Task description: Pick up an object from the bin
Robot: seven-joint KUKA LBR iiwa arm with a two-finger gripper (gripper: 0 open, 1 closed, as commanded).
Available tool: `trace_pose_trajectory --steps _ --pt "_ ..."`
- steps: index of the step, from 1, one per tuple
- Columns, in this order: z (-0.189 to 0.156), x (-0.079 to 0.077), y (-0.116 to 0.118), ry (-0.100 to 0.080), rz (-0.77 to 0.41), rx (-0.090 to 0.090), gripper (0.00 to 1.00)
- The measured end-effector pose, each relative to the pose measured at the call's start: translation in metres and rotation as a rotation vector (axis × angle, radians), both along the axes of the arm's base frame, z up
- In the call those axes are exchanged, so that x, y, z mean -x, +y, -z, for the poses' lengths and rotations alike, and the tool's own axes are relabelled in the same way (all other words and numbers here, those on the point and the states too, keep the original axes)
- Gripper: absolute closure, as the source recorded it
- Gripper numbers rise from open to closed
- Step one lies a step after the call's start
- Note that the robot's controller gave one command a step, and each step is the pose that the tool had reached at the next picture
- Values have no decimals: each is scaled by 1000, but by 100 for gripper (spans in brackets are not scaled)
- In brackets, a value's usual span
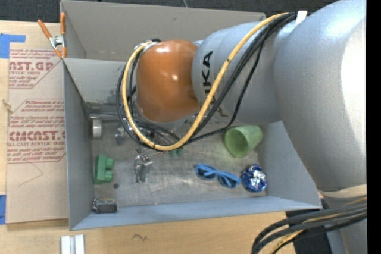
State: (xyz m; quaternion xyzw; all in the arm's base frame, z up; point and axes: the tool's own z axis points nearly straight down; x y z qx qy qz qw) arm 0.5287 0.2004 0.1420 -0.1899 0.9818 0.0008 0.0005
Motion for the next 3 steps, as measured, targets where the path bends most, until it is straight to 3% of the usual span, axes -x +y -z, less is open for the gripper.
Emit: trace_pose_trajectory --steps 1,2,3 --pt "72 5 49 4 -119 0 0" --pt "68 3 47 0 -115 0 100" --pt "-99 2 -32 -8 -351 1 100"
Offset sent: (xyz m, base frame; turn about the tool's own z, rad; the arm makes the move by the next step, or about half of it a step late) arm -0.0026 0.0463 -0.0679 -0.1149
